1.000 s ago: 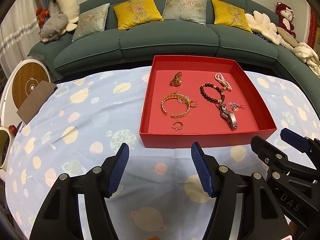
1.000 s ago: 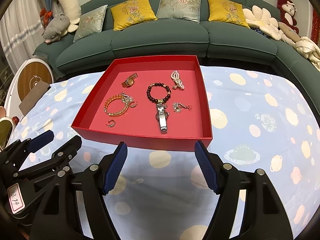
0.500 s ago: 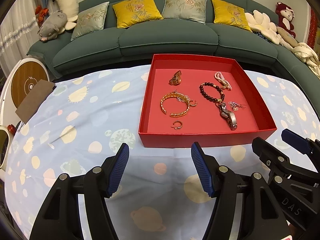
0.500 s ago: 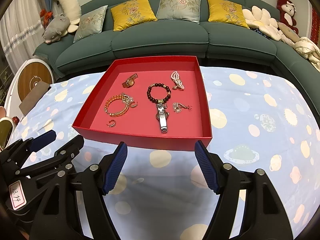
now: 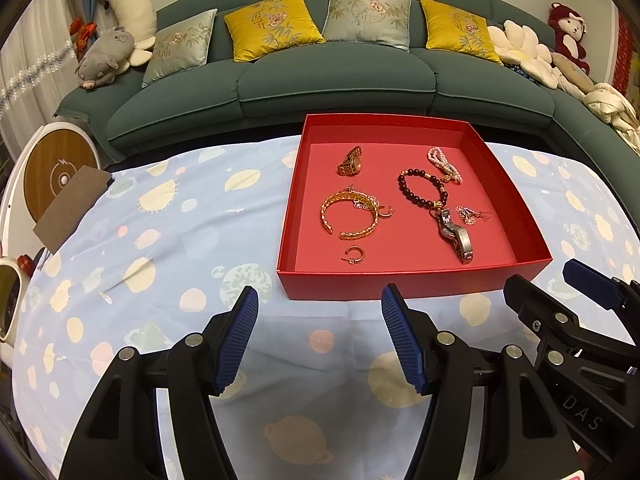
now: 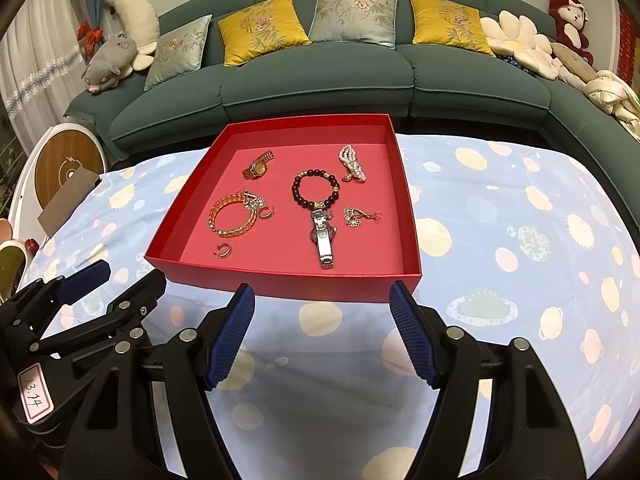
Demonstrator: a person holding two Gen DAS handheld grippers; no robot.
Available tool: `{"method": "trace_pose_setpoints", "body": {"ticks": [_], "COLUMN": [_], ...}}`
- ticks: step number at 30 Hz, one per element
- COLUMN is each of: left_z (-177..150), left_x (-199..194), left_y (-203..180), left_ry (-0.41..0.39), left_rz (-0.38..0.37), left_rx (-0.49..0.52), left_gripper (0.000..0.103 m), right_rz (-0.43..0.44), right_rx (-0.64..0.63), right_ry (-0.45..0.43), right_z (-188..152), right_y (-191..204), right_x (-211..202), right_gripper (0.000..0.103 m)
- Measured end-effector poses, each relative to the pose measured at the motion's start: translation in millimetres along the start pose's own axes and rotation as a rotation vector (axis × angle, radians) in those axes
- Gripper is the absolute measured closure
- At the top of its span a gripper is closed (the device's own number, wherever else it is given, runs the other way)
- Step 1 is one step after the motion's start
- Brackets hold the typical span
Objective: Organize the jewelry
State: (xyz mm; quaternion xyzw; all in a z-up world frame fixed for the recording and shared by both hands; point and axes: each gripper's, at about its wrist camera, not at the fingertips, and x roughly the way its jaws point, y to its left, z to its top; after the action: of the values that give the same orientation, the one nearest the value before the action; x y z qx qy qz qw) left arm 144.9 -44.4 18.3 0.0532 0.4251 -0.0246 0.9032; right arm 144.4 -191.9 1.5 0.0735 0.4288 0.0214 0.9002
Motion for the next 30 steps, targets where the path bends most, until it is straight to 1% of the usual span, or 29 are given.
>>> {"method": "trace_pose_setpoints", "body": {"ticks": [6, 11, 16, 30], "left_z": [0.4, 0.5, 0.5, 1.0], "left_x": [1.0, 1.2, 1.2, 0.8], "left_y": [-0.7, -0.1, 0.1, 0.1], "left_ry": [0.010, 0.013, 0.009, 0.006], "left_rz": [0.002, -0.009, -0.012, -0.010], "left_rx": [-0.005, -0.009, -0.008, -0.005], "left_gripper": [0.042, 0.042, 0.042, 0.043], "right_rz": [-0.006, -0.030, -0.032, -0.035], "right_rx": [-0.003, -0.022, -0.013, -0.011], "right_ry": [-0.008, -0.030, -0.035, -0.040], "right_z": [0.4, 0.0, 0.7, 0.2], "right_y": [0.8, 4.3, 2.8, 3.2], "right_x": [-2.3, -6.2, -5.9, -6.9], "right_gripper": [0.036, 0.036, 0.034, 0.033]}}
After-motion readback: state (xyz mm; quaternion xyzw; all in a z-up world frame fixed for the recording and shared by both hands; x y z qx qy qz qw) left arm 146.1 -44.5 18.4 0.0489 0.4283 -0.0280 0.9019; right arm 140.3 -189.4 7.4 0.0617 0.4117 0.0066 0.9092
